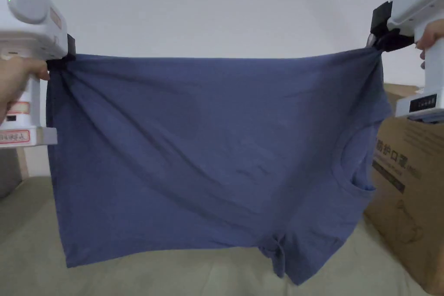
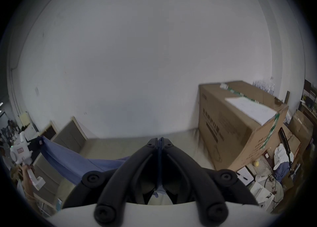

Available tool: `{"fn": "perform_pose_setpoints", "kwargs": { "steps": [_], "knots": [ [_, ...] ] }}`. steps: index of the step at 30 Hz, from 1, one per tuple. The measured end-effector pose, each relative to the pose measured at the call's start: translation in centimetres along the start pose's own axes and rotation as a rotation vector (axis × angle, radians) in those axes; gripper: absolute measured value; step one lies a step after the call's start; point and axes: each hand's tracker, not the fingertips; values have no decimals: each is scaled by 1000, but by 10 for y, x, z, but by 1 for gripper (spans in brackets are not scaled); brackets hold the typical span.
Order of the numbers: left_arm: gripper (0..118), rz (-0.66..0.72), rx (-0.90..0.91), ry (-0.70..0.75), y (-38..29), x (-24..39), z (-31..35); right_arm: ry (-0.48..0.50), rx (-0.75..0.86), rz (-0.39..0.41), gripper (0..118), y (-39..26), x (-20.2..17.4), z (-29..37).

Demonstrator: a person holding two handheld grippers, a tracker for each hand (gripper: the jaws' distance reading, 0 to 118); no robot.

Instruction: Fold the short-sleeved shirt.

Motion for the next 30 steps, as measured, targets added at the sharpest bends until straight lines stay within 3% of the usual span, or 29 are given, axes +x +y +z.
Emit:
{"fn": "perform_pose_setpoints", "kwargs": {
  "steps": [8,16,19,23,30],
  "knots": [
    [3,-81,-422,71,-210,1,-119,-65,-396,-18,2,-210,20,-125],
    [3,-95,-715,108,-382,-12,-168,-127,-723,-155,2,-392,70,-220],
    [3,-56,-735,99,-408,-29,-174,-144,-731,-143,2,-417,81,-220],
    [3,11,-694,62,-406,-43,-153,-72,-688,-220,2,-421,94,-192],
    [3,-16,-583,-25,-393,-62,-45,25,-595,-113,2,-422,92,-80]
  ]
}}
